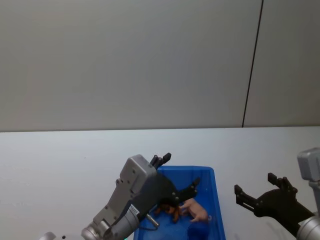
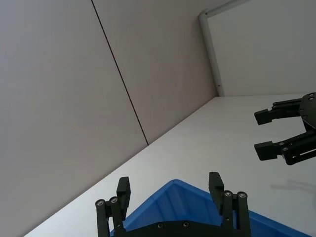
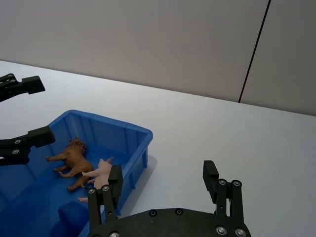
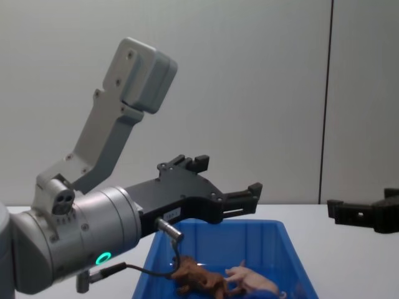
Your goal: Pick up the two dolls from the table and place them into the box.
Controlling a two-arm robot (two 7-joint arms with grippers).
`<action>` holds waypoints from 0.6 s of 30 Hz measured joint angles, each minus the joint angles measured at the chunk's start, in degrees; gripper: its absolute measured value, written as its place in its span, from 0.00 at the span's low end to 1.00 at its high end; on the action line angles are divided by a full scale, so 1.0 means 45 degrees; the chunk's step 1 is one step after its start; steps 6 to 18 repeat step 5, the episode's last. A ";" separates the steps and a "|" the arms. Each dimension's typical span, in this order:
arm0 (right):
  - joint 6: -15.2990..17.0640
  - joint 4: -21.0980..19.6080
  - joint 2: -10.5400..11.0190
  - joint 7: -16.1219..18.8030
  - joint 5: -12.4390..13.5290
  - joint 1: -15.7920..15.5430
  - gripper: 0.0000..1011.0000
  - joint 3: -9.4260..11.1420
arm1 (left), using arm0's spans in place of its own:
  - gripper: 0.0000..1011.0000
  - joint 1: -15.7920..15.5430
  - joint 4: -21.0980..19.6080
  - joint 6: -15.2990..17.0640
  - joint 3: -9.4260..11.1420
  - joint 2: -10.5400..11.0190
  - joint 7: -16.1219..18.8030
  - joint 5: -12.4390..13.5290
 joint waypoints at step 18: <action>0.0000 0.0000 0.0000 -0.0001 0.0000 0.0000 0.99 -0.0001 | 0.99 -0.0063 0.0064 -0.0112 -0.0002 -0.0047 -0.0110 -0.0042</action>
